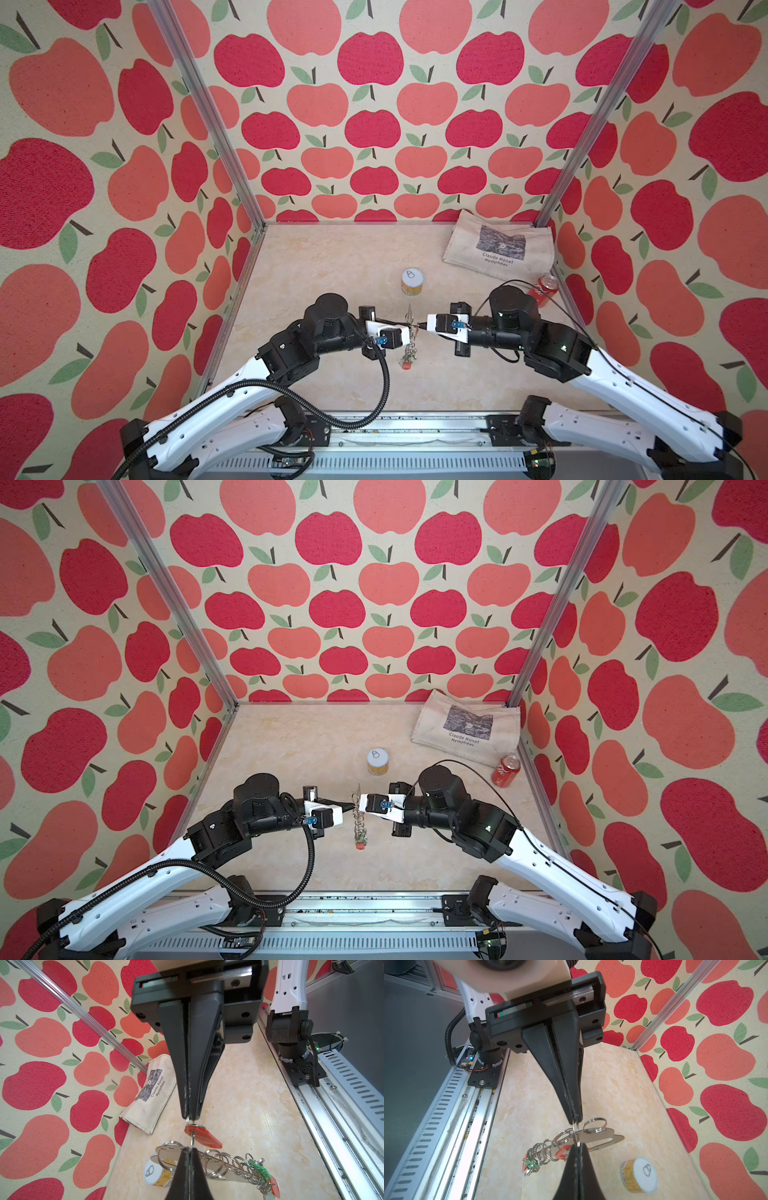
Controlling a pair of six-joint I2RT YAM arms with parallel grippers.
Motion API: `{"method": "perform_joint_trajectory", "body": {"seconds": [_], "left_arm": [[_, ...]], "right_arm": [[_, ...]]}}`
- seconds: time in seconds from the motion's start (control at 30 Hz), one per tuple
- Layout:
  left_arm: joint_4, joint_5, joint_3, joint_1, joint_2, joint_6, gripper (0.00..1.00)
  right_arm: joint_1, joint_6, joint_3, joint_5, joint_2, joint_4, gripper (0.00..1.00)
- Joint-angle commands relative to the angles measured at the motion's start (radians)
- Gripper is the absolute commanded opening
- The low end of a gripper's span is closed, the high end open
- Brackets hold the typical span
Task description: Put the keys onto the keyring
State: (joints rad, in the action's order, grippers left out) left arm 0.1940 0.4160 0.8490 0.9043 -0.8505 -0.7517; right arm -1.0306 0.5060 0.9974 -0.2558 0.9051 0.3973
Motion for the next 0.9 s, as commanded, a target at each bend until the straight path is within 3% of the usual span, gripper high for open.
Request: {"method": "perform_joint_trajectory", "body": {"seconds": [0.0,0.87], "left_arm": [[-0.007,0.004,0.005,0.005,0.018,-0.006,0.0],[-0.007,0.004,0.009,0.013,0.023,0.0,0.0]], "right_arm": [[-0.006,0.014,0.008,-0.013,-0.025,-0.009,0.0],[-0.014,0.025,0.017,-0.027,0.002,0.008,0.0]]}}
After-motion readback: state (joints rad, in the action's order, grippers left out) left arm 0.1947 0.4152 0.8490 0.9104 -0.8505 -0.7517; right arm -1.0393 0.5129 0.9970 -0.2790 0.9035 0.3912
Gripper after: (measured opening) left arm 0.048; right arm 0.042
